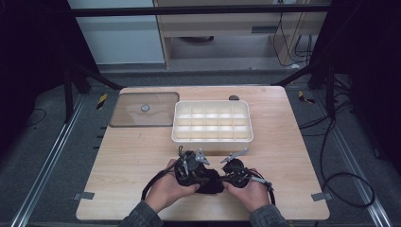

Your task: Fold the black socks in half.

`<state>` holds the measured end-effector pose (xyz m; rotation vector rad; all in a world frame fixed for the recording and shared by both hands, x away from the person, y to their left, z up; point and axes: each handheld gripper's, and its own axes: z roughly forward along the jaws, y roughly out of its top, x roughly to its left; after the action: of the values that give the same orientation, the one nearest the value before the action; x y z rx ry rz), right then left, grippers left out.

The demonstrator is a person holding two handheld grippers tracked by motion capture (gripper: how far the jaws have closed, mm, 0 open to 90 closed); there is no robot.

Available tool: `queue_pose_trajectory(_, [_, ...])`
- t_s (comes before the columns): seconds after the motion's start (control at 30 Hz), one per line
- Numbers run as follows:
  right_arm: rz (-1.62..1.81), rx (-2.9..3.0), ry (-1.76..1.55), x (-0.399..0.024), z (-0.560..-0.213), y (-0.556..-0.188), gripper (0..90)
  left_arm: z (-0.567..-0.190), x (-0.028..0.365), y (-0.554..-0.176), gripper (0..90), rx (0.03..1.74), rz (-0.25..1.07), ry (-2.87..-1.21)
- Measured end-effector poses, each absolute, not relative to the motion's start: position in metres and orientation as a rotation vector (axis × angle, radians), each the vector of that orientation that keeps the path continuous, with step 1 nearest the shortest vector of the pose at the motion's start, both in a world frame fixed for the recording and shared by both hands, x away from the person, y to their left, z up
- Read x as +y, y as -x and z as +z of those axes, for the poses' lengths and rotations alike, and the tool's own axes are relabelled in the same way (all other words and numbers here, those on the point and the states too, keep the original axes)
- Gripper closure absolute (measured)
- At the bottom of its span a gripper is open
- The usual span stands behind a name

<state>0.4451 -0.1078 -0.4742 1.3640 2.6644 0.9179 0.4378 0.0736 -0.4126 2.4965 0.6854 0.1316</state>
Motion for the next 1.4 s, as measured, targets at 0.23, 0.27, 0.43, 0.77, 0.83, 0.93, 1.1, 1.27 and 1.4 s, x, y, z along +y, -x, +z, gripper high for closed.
queue_pose_trajectory(0.23, [0.915,2.669,-1.364,-0.108,-0.475,-0.445,77.5,-0.400,0.081,-0.437,56.2,0.702,0.232,-2.418])
queue_pose_trajectory(0.27, [0.920,2.670,-1.357,-0.108,-0.475,-0.445,77.4,-0.399,0.083,-0.438,56.2,0.714,0.250,-2.411])
queue_pose_trajectory(0.43, [0.919,2.665,-1.360,-0.108,-0.475,-0.445,77.0,-0.400,0.093,-0.442,53.2,0.747,0.304,-2.411])
queue_pose_trajectory(0.77, [0.922,2.664,-1.355,-0.109,-0.475,-0.444,76.5,-0.408,0.113,-0.444,48.3,0.817,0.349,-2.423])
queue_pose_trajectory(0.83, [0.922,2.663,-1.357,-0.109,-0.475,-0.444,76.5,-0.411,0.118,-0.445,47.7,0.834,0.349,-2.417])
queue_pose_trajectory(0.93, [0.920,2.666,-1.361,-0.109,-0.475,-0.444,76.3,-0.414,0.125,-0.445,47.1,0.855,0.350,-2.416])
queue_pose_trajectory(1.1, [0.921,2.665,-1.356,-0.109,-0.475,-0.444,76.1,-0.422,0.132,-0.443,47.2,0.886,0.343,-2.417])
queue_pose_trajectory(1.27, [0.921,2.666,-1.359,-0.109,-0.475,-0.443,76.0,-0.434,0.139,-0.440,45.7,0.911,0.325,-2.421])
queue_pose_trajectory(1.4, [0.919,2.668,-1.362,-0.109,-0.475,-0.444,75.8,-0.443,0.143,-0.439,44.6,0.937,0.307,-2.419])
